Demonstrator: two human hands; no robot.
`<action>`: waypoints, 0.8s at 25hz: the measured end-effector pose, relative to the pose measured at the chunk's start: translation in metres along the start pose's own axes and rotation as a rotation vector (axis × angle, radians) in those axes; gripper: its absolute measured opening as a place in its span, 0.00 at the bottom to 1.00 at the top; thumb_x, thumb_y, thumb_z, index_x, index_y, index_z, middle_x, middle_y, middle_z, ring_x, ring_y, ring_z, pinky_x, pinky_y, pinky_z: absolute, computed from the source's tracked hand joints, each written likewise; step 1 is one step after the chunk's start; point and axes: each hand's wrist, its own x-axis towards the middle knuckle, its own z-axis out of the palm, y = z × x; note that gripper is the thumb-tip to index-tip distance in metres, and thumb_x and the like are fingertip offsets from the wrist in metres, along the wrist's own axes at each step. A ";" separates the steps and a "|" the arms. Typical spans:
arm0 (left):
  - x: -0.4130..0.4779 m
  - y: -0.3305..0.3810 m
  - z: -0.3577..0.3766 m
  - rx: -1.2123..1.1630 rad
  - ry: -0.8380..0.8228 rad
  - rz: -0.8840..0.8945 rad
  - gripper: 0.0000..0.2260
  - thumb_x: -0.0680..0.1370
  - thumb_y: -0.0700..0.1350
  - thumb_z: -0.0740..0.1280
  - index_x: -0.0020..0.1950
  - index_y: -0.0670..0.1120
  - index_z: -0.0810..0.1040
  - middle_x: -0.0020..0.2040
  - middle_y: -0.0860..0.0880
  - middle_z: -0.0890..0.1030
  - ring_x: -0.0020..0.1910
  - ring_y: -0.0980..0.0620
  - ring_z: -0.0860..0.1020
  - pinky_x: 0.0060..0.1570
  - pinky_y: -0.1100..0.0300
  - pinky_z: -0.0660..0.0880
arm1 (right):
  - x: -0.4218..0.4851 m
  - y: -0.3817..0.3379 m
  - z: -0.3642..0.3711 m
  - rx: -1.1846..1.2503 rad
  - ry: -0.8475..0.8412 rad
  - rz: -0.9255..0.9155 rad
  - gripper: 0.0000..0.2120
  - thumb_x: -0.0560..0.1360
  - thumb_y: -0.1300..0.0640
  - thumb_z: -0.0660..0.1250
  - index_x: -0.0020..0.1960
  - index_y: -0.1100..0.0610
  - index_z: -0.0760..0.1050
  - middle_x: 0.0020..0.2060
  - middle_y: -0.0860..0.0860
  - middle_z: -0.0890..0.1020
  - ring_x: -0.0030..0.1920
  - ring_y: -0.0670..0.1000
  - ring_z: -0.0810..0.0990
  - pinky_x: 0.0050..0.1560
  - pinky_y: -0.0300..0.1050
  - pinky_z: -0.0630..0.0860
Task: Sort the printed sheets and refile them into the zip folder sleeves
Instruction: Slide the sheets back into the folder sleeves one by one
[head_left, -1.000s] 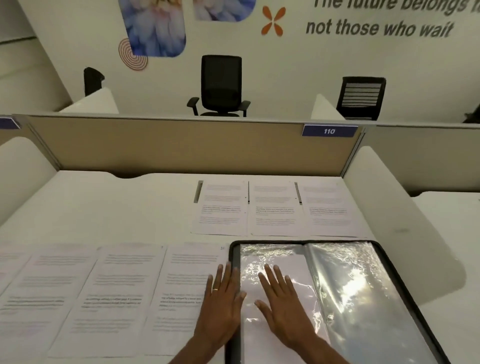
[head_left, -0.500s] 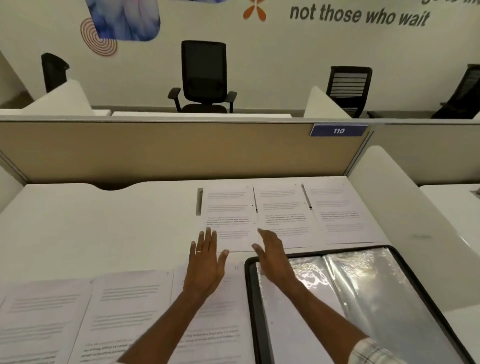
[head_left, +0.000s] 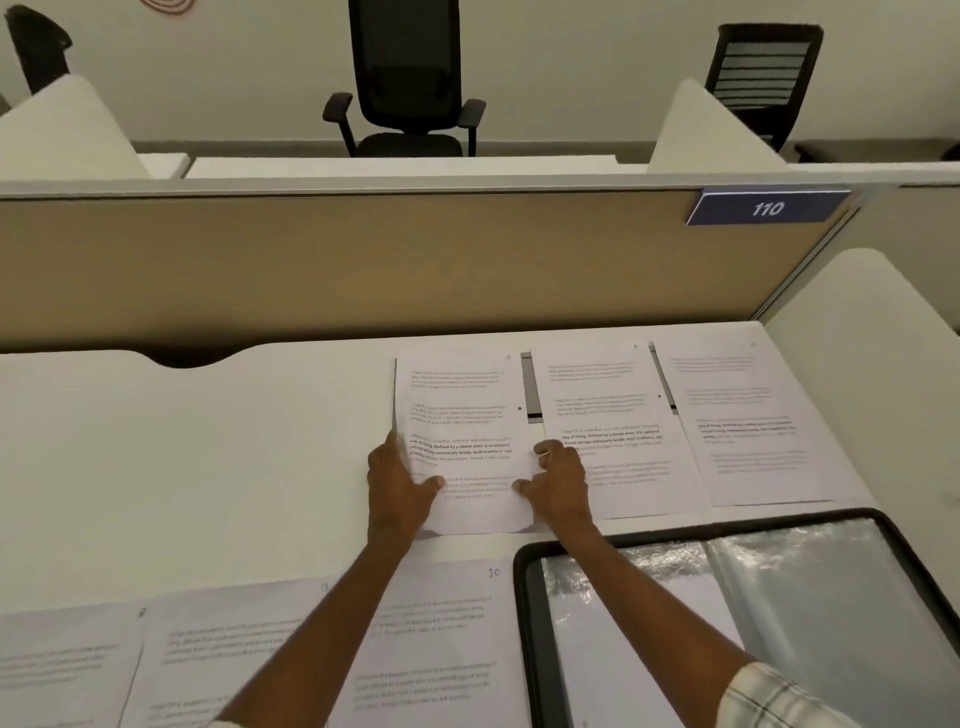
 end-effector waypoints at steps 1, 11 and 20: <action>0.005 0.000 -0.002 -0.018 -0.014 -0.020 0.46 0.67 0.46 0.83 0.80 0.45 0.63 0.70 0.41 0.75 0.68 0.38 0.75 0.67 0.38 0.74 | 0.003 -0.002 0.001 0.025 0.010 0.018 0.26 0.70 0.65 0.79 0.63 0.60 0.73 0.56 0.54 0.75 0.54 0.54 0.79 0.58 0.51 0.77; -0.040 0.027 -0.036 -0.373 0.046 -0.002 0.15 0.79 0.49 0.74 0.63 0.44 0.84 0.55 0.50 0.86 0.52 0.48 0.84 0.53 0.53 0.82 | -0.030 0.007 -0.042 0.472 -0.003 0.068 0.17 0.76 0.65 0.71 0.61 0.51 0.77 0.50 0.48 0.84 0.51 0.48 0.83 0.51 0.41 0.79; -0.158 0.049 -0.030 -0.572 -0.224 0.113 0.12 0.76 0.44 0.77 0.58 0.45 0.85 0.51 0.50 0.88 0.51 0.48 0.86 0.48 0.52 0.83 | -0.134 0.061 -0.145 0.709 -0.097 0.021 0.15 0.77 0.67 0.71 0.61 0.56 0.82 0.53 0.53 0.87 0.55 0.55 0.86 0.52 0.48 0.83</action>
